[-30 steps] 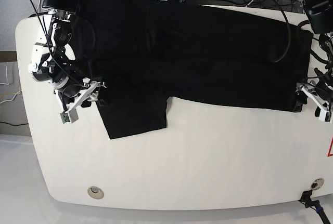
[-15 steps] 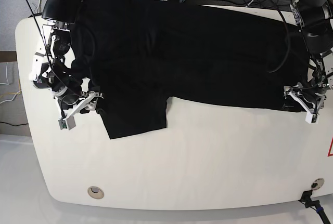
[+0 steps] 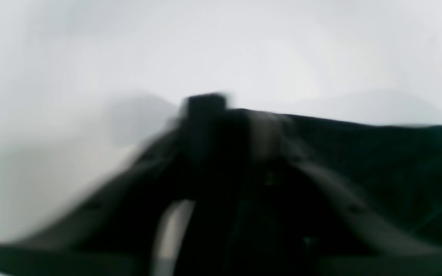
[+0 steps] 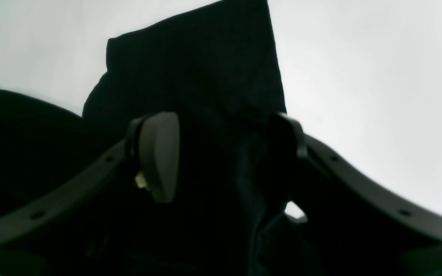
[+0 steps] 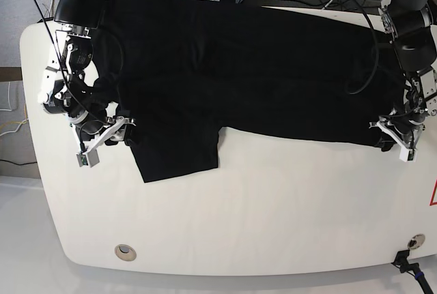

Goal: Fold the T-shirt properly

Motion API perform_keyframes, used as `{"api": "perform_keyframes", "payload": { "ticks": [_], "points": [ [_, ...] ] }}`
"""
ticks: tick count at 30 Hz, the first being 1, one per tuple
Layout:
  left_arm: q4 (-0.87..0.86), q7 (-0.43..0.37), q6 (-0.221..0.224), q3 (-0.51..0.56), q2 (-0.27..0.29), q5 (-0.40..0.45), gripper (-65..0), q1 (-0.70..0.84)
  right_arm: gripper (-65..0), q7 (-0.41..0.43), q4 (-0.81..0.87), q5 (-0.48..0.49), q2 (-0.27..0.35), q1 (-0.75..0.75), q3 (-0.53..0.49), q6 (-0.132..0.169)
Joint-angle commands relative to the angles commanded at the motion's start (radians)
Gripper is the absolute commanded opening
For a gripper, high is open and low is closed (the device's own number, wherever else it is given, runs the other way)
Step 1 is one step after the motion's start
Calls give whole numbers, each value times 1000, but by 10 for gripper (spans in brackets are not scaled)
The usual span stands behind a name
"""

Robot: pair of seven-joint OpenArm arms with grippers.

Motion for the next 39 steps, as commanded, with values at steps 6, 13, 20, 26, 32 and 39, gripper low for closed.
{"api": "perform_keyframes", "payload": {
  "ticks": [6, 13, 20, 26, 32, 39],
  "points": [
    [2, 0, 0, -2, 0, -2, -650, 2, -307, 54, -78, -2, -3, 34, 0, -5],
    [2, 0, -5, -2, 0, -2, -650, 2, -306, 250, -381, -2, 0, 167, -83, -2],
    [2, 0, -6, -2, 0, -2, -650, 2, -306, 486, -736, -41, 3, 311, -196, -2],
    [2, 0, -8, -2, -2, -2, -650, 2, -306, 555, -836, -192, -15, 348, -199, 0],
    [2, 0, -8, -2, 2, -2, -650, 2, -306, 552, -835, -192, -83, 322, -203, 0],
    [3, 0, -8, -2, 2, -2, -650, 2, -314, 552, -835, -192, -124, 319, -203, 0]
  ]
}}
